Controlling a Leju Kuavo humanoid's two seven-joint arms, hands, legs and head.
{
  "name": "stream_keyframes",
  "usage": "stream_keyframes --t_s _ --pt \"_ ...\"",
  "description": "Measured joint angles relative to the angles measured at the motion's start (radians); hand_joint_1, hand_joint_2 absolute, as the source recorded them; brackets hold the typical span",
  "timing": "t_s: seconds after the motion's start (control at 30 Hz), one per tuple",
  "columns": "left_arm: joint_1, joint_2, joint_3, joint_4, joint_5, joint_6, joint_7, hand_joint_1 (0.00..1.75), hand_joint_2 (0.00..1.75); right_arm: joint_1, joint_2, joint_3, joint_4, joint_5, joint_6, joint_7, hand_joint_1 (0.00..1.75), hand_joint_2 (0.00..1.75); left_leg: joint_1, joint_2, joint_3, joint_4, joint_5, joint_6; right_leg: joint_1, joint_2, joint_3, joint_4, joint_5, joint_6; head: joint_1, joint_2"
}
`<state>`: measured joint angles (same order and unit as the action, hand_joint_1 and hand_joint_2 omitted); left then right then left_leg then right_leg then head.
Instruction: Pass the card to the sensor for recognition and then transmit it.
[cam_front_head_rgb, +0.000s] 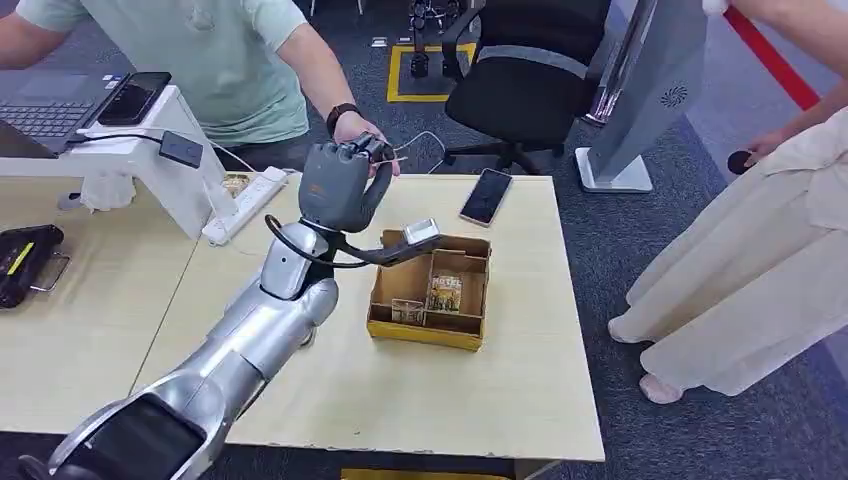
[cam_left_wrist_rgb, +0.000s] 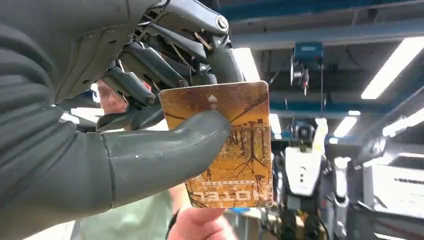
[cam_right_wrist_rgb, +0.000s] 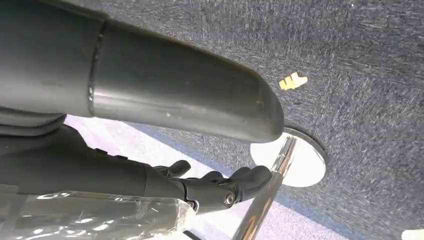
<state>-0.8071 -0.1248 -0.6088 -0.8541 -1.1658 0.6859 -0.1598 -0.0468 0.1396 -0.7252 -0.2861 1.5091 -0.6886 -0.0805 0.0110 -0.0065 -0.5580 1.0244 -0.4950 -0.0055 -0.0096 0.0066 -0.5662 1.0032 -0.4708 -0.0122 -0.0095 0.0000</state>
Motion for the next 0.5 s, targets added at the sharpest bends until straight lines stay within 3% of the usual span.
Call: stream_keyframes --t_s 0.3,0.5 --pt "-0.002 -0.02 0.075 0.024 -0.038 0.001 0.002 1.75 1.75 -0.004 0.0 0.001 0.0 0.0 0.0 0.0 0.0 0.0 0.0 0.0 0.0 0.0 0.0 0.0 0.0 0.0 0.0 0.0 0.0 0.0 0.0 0.0" --pt "-0.002 -0.056 0.193 0.029 -0.13 0.002 -0.022 1.75 1.75 -0.004 0.0 0.001 0.0 0.0 0.0 0.006 0.0 0.0 0.0 0.0 0.0 0.0 0.0 0.0 0.0 0.0 0.0 0.0 0.0 0.0 0.0 0.0"
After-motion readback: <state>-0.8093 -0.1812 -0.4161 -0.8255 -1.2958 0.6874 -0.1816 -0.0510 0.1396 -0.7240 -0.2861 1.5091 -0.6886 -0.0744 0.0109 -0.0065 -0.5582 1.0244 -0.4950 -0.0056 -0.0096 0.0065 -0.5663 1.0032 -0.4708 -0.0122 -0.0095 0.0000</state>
